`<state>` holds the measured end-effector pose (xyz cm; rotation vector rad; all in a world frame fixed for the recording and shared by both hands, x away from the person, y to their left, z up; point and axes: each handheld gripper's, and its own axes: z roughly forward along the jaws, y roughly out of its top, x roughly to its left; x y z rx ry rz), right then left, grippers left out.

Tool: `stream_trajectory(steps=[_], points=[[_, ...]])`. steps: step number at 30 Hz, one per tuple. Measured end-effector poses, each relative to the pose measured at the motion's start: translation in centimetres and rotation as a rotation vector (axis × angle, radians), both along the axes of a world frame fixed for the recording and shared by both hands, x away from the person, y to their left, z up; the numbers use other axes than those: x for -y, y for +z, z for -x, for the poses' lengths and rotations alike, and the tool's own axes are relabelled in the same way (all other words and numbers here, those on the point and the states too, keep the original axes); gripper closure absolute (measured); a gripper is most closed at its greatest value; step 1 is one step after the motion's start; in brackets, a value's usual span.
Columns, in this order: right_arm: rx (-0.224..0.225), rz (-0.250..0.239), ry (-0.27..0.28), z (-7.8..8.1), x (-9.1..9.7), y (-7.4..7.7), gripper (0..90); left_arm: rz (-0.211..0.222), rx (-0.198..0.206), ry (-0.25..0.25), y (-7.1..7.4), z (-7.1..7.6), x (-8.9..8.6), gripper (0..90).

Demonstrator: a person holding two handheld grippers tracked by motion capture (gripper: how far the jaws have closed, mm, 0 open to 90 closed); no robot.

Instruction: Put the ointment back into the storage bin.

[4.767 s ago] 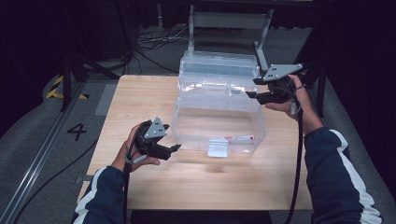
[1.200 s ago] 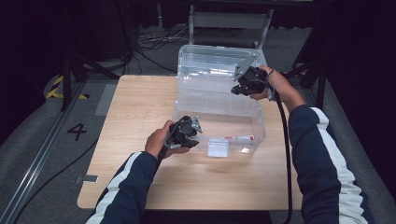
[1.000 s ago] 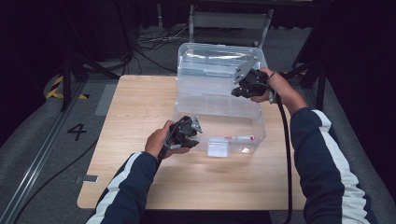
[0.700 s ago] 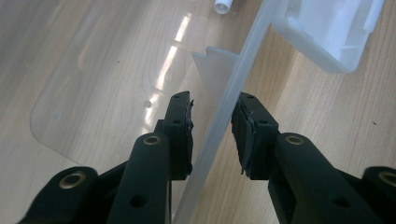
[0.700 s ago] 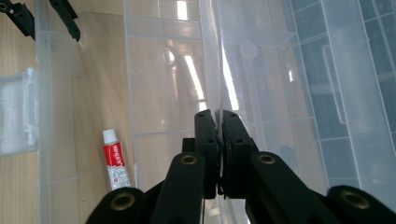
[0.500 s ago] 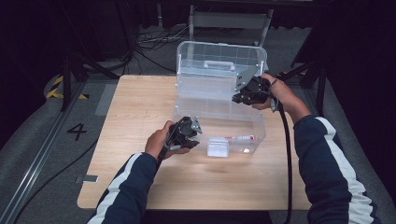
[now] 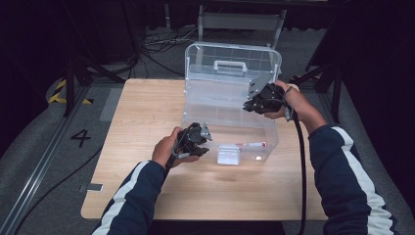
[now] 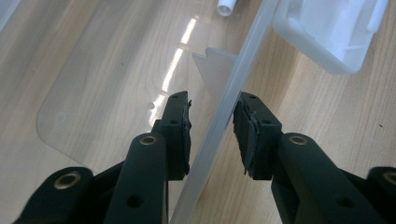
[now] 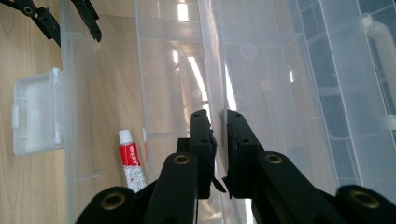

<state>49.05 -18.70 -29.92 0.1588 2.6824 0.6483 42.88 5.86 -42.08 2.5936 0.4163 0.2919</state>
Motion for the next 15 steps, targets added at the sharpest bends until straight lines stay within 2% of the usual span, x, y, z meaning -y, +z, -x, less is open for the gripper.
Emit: stream_trajectory(steps=[6,12,15], points=[[0.011,-0.003,-0.001,0.5,0.0,-0.2,83.0,-0.001,0.005,0.001,0.0,0.0,0.0,66.2],[0.018,-0.014,0.002,0.9,0.1,-0.4,83.1,0.01,0.028,0.0,-0.1,0.2,0.0,64.9],[0.031,-0.004,0.001,1.2,0.0,-0.5,83.1,0.01,0.029,0.0,-0.1,0.2,-0.1,64.8]])
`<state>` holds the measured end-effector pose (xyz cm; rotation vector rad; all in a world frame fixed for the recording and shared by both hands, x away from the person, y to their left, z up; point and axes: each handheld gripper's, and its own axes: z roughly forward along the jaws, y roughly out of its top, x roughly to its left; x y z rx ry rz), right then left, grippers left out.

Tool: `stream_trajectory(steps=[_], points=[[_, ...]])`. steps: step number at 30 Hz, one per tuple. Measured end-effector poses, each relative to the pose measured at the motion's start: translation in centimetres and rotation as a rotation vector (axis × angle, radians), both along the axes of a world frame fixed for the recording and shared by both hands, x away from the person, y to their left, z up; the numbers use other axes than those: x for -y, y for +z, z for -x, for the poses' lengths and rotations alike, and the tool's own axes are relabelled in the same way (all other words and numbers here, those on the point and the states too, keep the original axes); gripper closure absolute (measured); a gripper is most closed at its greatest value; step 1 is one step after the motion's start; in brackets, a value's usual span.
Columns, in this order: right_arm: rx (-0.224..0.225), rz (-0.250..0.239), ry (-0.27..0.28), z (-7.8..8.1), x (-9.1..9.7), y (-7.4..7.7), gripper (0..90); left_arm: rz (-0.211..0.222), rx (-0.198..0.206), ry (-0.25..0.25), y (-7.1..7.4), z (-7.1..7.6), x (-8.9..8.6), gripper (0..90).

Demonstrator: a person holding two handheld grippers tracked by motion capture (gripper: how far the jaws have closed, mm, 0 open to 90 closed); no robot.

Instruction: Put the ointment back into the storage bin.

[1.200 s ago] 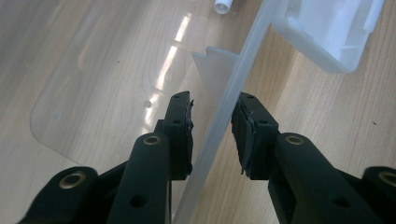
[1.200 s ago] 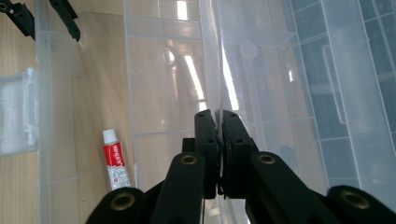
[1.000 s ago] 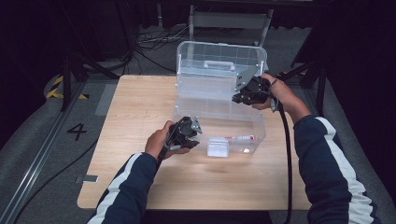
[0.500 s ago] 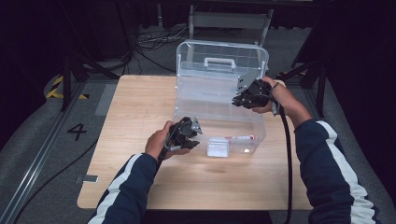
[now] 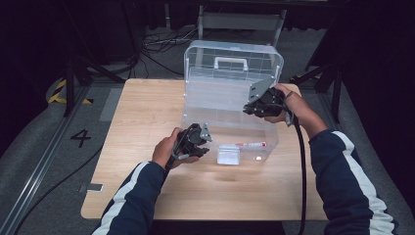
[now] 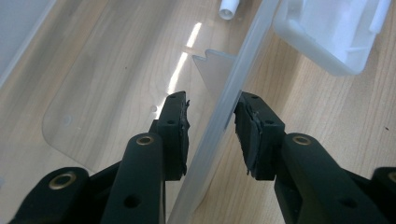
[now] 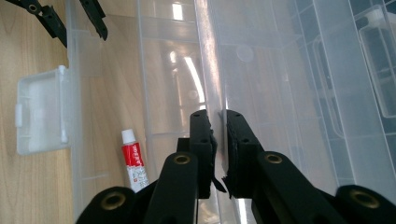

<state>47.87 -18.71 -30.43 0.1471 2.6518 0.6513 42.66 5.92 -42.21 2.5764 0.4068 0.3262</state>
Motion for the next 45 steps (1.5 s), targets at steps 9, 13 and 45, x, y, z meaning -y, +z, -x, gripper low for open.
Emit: stream_trajectory(steps=[9,13,45], points=[[0.0,-0.02,0.009,0.4,0.3,-0.3,83.1,-0.013,0.01,-0.007,0.0,0.1,0.1,64.4],[-0.009,-0.036,0.017,0.7,0.5,-0.6,83.4,-0.013,0.01,-0.007,0.0,0.1,0.1,64.3],[0.03,-0.105,-0.007,1.6,0.9,-1.5,79.7,0.352,0.139,0.235,3.5,2.1,-10.8,38.6]])
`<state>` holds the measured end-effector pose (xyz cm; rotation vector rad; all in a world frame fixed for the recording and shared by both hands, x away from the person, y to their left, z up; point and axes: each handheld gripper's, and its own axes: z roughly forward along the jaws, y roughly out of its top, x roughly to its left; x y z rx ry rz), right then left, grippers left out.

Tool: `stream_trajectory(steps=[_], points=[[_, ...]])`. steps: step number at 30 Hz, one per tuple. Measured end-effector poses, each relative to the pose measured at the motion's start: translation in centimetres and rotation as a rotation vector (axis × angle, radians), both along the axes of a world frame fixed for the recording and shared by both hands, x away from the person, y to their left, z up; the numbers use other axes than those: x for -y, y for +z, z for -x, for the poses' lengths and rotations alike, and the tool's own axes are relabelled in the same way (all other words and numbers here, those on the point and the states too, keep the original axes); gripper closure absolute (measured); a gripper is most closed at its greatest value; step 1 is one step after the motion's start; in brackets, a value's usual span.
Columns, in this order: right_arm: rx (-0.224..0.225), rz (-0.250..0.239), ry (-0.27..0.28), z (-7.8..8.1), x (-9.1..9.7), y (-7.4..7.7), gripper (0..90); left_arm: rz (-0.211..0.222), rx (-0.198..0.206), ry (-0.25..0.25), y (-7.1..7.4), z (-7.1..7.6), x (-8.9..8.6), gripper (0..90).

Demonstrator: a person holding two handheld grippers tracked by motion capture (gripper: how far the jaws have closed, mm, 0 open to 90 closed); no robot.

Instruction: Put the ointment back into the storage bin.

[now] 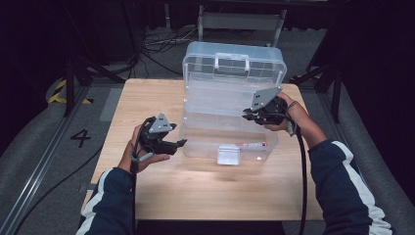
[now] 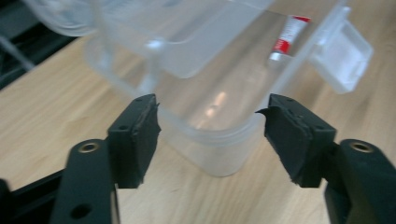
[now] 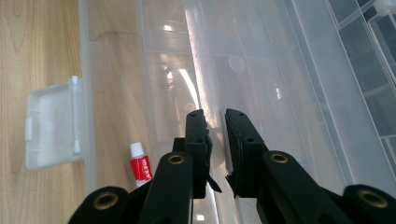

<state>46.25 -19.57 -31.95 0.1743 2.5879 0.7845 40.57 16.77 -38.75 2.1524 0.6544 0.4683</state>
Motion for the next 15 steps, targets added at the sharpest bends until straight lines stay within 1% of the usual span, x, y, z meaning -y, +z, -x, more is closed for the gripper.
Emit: stream_trajectory(steps=[1,3,4,6,8,10,11,15], points=[[0.006,-0.004,0.004,0.0,0.0,0.0,79.7,0.008,0.003,0.007,0.2,-0.1,-0.4,40.8],[0.01,-0.008,0.005,0.0,0.1,-0.1,79.5,0.038,0.006,0.034,0.6,-0.4,-1.4,44.7],[0.012,-0.011,0.005,0.0,0.1,-0.1,79.4,0.055,0.01,0.054,0.9,-0.6,-1.9,45.8],[0.013,-0.016,0.002,0.0,0.2,-0.2,79.4,0.057,0.024,0.077,1.4,-1.0,-2.4,48.6],[0.013,-0.016,0.001,0.1,0.1,-0.2,79.3,0.069,0.028,0.085,1.8,-1.4,-2.7,52.3],[0.014,-0.013,-0.007,0.2,0.1,-0.2,79.3,0.08,0.044,0.092,2.2,-1.9,-2.8,55.8],[0.015,-0.013,-0.006,0.2,0.1,-0.2,79.3,0.1,0.036,0.085,2.2,-2.1,-2.9,59.1],[0.021,-0.013,-0.007,0.3,0.2,-0.2,79.3,0.104,0.053,0.079,2.4,-3.2,-2.7,68.2]])
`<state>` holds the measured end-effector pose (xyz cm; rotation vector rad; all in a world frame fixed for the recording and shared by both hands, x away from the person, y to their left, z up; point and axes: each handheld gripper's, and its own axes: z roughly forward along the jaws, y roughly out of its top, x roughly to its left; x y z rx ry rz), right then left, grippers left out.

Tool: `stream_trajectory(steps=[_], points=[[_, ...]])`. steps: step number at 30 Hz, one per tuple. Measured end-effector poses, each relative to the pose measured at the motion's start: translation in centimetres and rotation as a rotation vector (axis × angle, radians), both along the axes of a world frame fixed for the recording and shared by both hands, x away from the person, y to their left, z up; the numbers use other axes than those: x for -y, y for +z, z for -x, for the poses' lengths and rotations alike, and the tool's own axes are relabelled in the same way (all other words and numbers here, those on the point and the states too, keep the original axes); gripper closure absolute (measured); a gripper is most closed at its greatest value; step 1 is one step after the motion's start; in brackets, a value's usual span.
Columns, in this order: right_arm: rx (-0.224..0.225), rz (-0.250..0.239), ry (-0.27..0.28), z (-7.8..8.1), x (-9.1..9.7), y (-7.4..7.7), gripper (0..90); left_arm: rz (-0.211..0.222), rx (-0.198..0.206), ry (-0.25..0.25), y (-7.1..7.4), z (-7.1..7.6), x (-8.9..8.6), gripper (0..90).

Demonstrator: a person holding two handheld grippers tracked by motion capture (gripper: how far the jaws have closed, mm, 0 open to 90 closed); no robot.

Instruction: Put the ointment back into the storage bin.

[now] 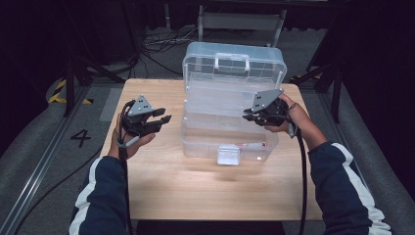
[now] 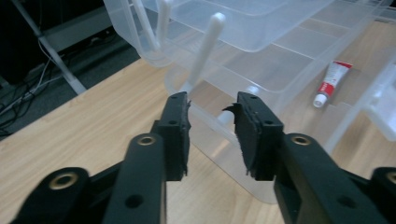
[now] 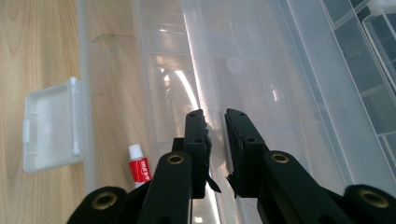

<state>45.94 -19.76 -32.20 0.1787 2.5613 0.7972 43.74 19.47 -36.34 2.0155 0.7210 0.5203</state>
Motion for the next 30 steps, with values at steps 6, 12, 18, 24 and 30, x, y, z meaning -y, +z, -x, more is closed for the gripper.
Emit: stream_trajectory(steps=[6,12,18,24,30], points=[[0.004,-0.005,-0.007,0.1,0.1,-0.1,79.1,0.051,0.012,0.001,1.0,-2.0,0.2,80.3],[0.008,-0.019,-0.008,0.2,0.2,-0.2,78.8,0.056,0.028,-0.025,1.8,-3.5,1.3,88.3],[0.0,-0.027,-0.013,0.2,0.4,-0.2,78.6,0.071,0.048,-0.053,3.0,-5.5,3.1,88.2],[0.001,-0.02,-0.026,0.2,0.2,-0.2,78.1,0.088,0.062,-0.073,3.8,-7.1,4.1,89.5],[0.004,-0.03,-0.038,0.3,0.1,-0.3,77.7,0.096,0.05,-0.078,4.0,-8.3,4.4,89.8]])
